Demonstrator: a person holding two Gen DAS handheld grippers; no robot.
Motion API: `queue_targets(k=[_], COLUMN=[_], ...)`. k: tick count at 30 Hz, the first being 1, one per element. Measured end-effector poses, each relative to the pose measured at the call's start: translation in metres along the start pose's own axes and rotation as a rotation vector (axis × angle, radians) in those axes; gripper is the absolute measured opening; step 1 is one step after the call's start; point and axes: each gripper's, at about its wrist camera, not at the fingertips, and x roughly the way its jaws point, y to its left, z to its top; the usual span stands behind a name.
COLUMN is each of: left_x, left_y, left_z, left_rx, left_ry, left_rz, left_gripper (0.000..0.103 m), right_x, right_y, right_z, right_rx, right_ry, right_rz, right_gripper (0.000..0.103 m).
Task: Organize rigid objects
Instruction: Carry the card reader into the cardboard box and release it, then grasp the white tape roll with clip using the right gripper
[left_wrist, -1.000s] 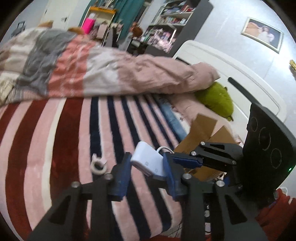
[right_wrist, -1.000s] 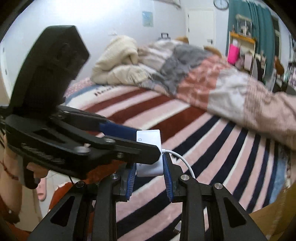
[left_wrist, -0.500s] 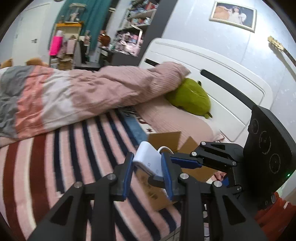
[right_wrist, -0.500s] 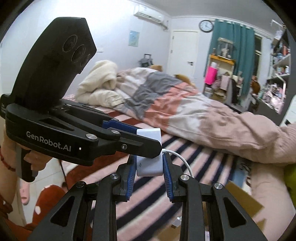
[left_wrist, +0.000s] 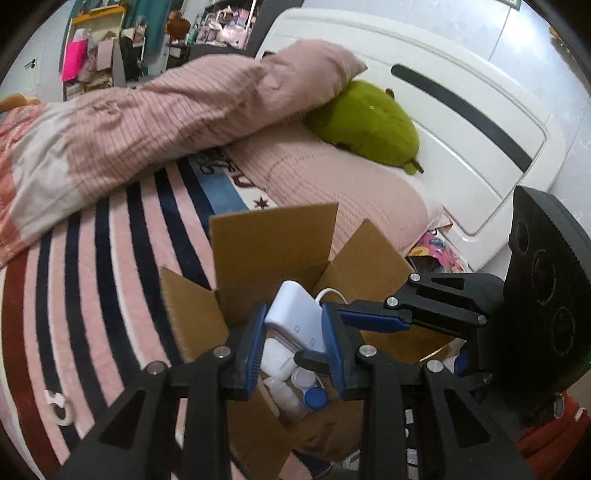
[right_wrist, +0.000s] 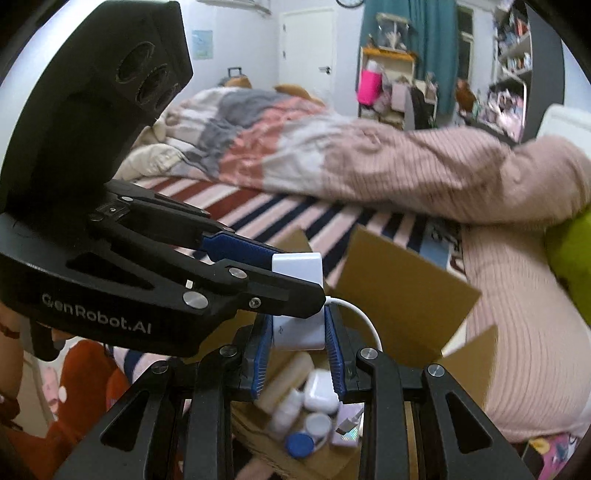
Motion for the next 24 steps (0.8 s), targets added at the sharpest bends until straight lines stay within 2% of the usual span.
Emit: queue_targets(k=[3,5,7,9,10,12,18,24], left_x=[0.009,0.013,0.011,0.007,0.005,-0.001,-0.022,-0.06], left_y=[-0.003,-0.005,-0.004,-0.003,-0.002,-0.001,0.003,0.017], left_z=[0.0,0.0,0.0,0.0,-0.001,-0.001,-0.007,-0.018], left_rx=[0.01,0.018,0.021,0.024,0.025,0.028,0.033,0.011], left_ry=[0.02,0.029,0.018,0.006,0.002,-0.009,-0.044,-0.118], left_rz=[0.009,0.018,0.021,0.016,0.017,0.033,0.07,0.103], left_gripper=[0.028,0.037,0.055,0.06,0.063,0.066,0.067,0.067], right_x=[0.005,0.004,0.003,0.004,0.003,0.001,-0.001,-0.006], right_y=[-0.011,-0.013,-0.014,-0.015,-0.015,-0.015,-0.011,0.007], right_z=[-0.007,-0.012,-0.016,-0.017,-0.018,-0.019,-0.016,-0.007], right_rx=[0.034,0.053,0.057,0.065,0.065,0.061,0.063,0.038], right_ry=[0.035,0.044,0.052,0.054,0.051,0.051,0.051,0.036], right_rz=[0.023,0.026,0.027,0.023,0.019,0.014,0.019,0.019], right_gripper=[0.023,0.023,0.028,0.047,0.052,0.052,0.052,0.052])
